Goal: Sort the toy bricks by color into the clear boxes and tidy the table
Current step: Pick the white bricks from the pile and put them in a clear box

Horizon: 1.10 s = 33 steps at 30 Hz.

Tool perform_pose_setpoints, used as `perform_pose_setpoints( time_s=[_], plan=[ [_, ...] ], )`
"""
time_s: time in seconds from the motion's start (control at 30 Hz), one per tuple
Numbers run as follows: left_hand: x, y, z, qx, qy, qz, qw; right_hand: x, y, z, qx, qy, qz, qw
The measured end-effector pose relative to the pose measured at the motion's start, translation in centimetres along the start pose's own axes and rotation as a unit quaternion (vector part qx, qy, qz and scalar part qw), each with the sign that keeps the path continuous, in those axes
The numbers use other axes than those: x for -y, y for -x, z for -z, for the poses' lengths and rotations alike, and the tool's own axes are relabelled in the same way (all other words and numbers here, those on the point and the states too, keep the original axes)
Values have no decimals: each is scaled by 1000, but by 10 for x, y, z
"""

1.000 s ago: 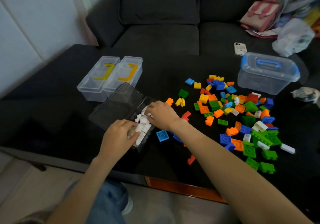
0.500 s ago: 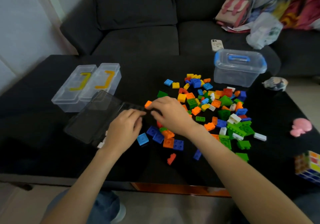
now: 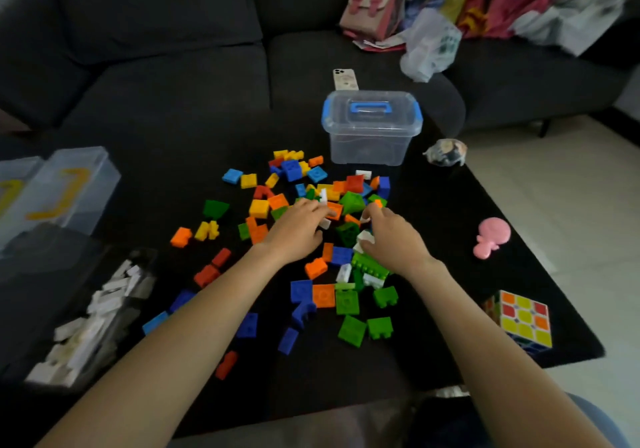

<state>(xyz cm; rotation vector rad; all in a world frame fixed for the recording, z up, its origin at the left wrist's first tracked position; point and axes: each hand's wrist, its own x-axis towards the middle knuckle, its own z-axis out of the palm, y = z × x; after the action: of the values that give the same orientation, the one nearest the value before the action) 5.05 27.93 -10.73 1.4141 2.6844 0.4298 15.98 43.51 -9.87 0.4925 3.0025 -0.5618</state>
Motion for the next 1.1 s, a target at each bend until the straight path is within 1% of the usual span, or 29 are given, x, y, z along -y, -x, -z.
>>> perform_pose_setpoints(
  time_s=[0.1, 0.17, 0.33, 0.4, 0.5, 0.57, 0.63, 0.67, 0.73, 0.8, 0.83, 0.93, 1.0, 1.03, 1.1],
  plan=[
    [2, -13, -7, 2, -104, -2, 995, 4, -13, -3, 50, 42, -2, 998],
    [6, -17, -11, -1, -133, -1, 991, 3, -19, -4, 71, 41, -7, 997],
    [17, -11, -10, -20, -97, 2, 995, -1, -26, -2, 99, 8, 6, 995],
    [20, -6, -9, -48, -67, 2, 997, -3, -26, -1, 101, 14, 15, 995],
    [20, -9, -5, -106, -23, -2, 994, -7, -21, -1, 44, -21, 13, 999],
    [20, -17, -3, -95, -29, -16, 995, -8, -17, 1, -7, -42, 24, 999],
    [19, -27, 0, -59, -24, 0, 998, -9, -15, 4, -37, -32, 56, 997],
    [18, -31, 2, -44, -21, 18, 999, -9, -15, 5, -34, -23, 78, 996],
    [21, -37, 4, -31, -28, 37, 998, -9, -16, 6, 15, 5, 107, 994],
    [25, -38, 5, -29, -42, 39, 998, -7, -17, 1, 67, 51, 110, 990],
    [27, -37, 5, -26, -48, 41, 998, -6, -17, -2, 75, 70, 105, 989],
    [30, -32, 3, 1, -52, 57, 997, -1, -19, -7, 61, 87, 97, 990],
    [31, -30, 3, 13, -45, 67, 997, 1, -21, -7, 66, 88, 97, 989],
    [31, -29, 3, 14, -39, 71, 997, 2, -22, -6, 69, 78, 97, 990],
    [31, -27, 5, -2, -8, 78, 997, 0, -21, -2, 66, 23, 83, 994]
  ],
)
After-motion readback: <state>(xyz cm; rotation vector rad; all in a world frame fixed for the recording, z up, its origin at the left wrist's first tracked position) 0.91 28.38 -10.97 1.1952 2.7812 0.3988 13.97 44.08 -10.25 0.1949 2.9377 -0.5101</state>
